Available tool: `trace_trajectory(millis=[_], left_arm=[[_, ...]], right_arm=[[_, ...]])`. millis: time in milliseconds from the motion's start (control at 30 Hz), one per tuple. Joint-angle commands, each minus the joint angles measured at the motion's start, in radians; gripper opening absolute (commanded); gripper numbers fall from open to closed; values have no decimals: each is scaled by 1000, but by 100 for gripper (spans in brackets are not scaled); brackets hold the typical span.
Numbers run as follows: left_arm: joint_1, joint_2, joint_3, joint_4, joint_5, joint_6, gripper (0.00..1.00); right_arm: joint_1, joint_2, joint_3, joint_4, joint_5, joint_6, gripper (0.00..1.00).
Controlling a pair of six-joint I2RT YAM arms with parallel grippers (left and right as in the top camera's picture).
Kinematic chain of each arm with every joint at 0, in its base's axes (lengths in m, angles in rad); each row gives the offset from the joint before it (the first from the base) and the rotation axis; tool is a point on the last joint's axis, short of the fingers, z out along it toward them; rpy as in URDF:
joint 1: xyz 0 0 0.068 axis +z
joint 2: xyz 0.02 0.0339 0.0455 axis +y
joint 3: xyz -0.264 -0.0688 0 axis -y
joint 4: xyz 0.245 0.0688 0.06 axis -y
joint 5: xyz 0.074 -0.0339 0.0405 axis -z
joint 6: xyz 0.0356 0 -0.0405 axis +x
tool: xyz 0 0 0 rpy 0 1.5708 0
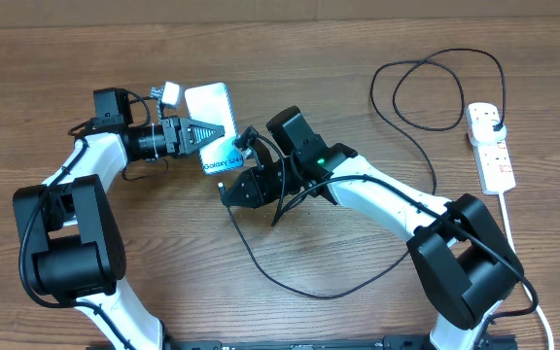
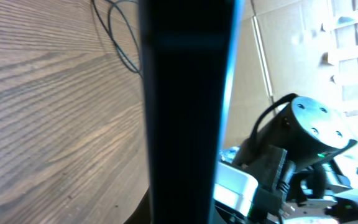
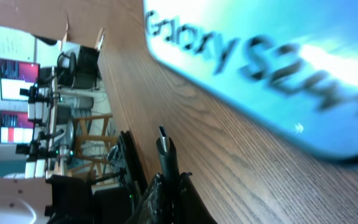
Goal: Plug charger to phone and switch on socket
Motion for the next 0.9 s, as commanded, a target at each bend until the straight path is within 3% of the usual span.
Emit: trace_trajectory(millis=[0,533,867], left_arm=[[5,0,2,5,87,-57,4],[3,0,2,40,85,-50,4],[3,0,2,56,85,-51,4]], right_arm=[[-30,-25,-4,7,22,25,4],[-63,-25,-4,49,-136,-14,4],[-63,-25,-4,35,-134,-36,4]])
